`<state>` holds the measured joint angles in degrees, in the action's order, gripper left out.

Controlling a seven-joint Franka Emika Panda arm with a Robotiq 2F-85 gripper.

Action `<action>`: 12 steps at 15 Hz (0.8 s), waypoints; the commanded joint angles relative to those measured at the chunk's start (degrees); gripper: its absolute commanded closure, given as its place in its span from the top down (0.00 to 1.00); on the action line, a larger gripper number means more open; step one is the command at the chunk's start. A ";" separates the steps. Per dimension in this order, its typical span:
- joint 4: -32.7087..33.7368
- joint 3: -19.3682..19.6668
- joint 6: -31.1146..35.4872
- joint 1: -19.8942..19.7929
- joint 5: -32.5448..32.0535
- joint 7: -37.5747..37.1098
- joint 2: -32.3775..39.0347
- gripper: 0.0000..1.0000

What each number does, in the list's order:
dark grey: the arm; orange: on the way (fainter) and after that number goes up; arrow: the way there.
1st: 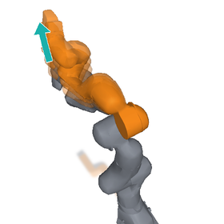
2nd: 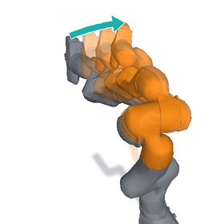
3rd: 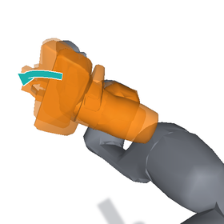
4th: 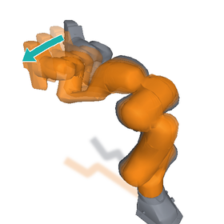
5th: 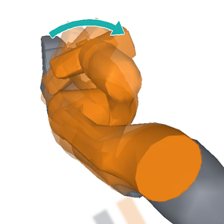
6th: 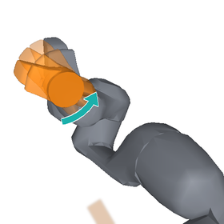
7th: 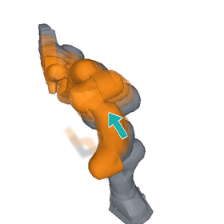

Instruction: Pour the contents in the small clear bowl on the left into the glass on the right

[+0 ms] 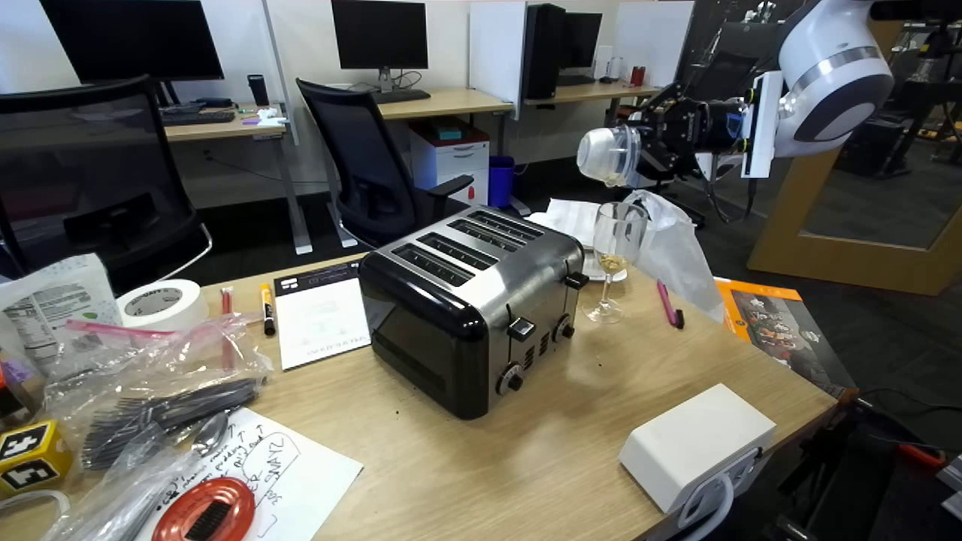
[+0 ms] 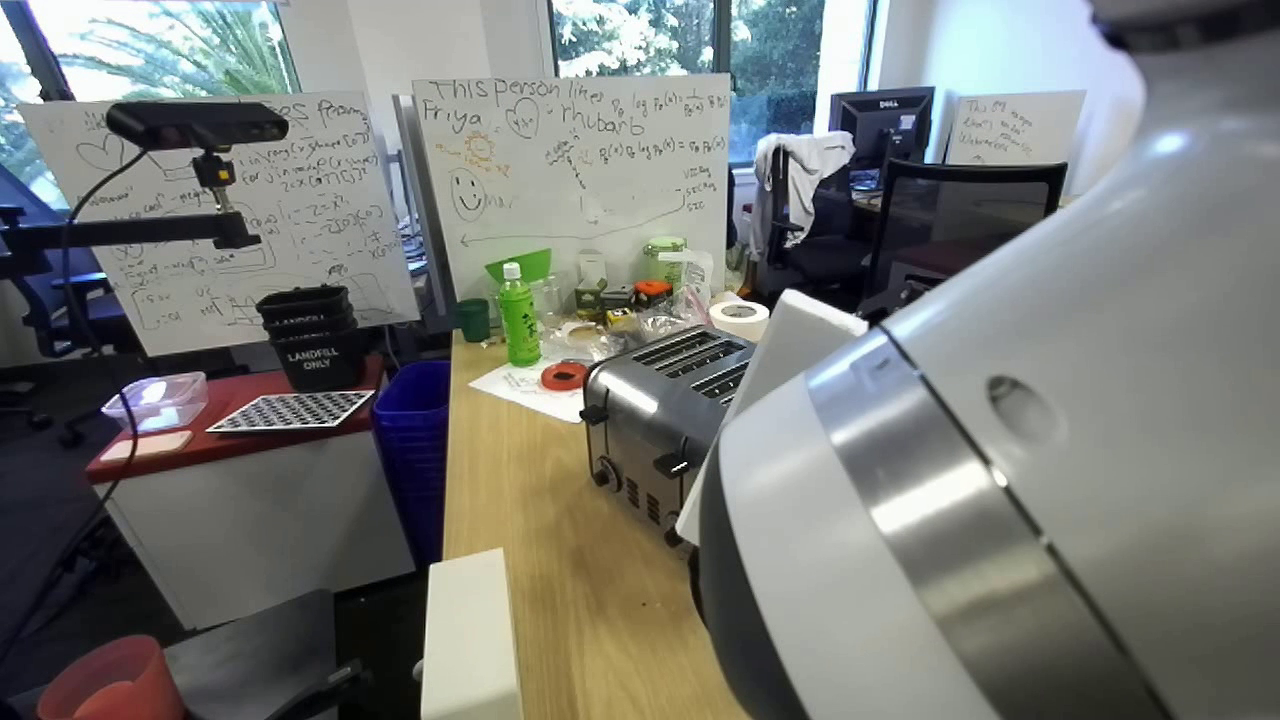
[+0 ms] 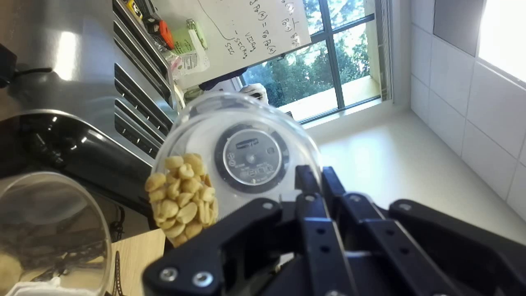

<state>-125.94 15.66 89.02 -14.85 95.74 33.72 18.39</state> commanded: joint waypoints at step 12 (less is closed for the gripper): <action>0.31 -0.43 -0.13 0.11 0.66 -1.85 0.98 0.02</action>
<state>-126.03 15.51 89.03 -14.71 95.74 33.15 18.63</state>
